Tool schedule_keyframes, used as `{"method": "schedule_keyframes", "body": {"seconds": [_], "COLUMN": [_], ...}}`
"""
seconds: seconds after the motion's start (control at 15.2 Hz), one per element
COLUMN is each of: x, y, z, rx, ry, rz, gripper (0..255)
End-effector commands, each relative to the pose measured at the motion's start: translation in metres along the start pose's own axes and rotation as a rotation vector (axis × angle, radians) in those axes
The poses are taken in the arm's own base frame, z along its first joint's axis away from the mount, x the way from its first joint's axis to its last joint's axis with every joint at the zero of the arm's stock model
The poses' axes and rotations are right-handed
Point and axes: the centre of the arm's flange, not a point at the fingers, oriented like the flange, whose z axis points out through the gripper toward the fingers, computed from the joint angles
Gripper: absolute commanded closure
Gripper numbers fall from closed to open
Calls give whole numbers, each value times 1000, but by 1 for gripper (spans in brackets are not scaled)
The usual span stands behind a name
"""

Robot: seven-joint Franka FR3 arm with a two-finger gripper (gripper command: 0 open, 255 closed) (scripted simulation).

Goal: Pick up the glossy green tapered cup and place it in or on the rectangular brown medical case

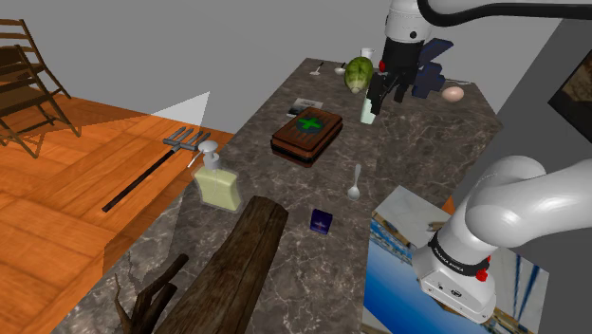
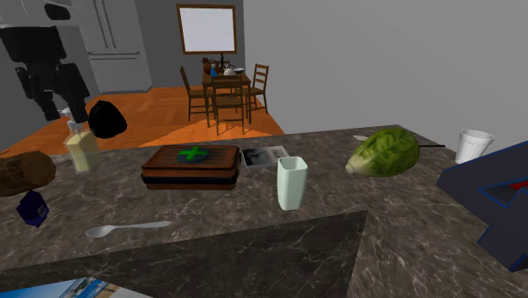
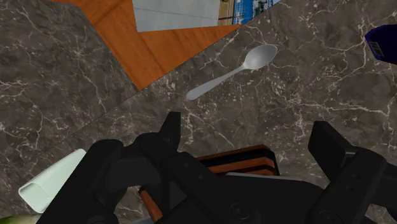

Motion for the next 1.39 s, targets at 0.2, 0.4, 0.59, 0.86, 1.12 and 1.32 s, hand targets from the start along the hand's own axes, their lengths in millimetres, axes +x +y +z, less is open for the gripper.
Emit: {"method": "schedule_keyframes", "body": {"seconds": [0.2,0.4,0.59,0.86,1.12,1.32], "x": [25,51,76,110,143,168], "y": [29,58,88,127,165,194], "z": [12,25,38,55,73,87], "rx": [6,13,19,28,37,43], "ry": [-4,-7,-11,-16,-21,-24], "rz": [2,3,5,7,10,11], "gripper": [0,0,0,0,0,0]}}
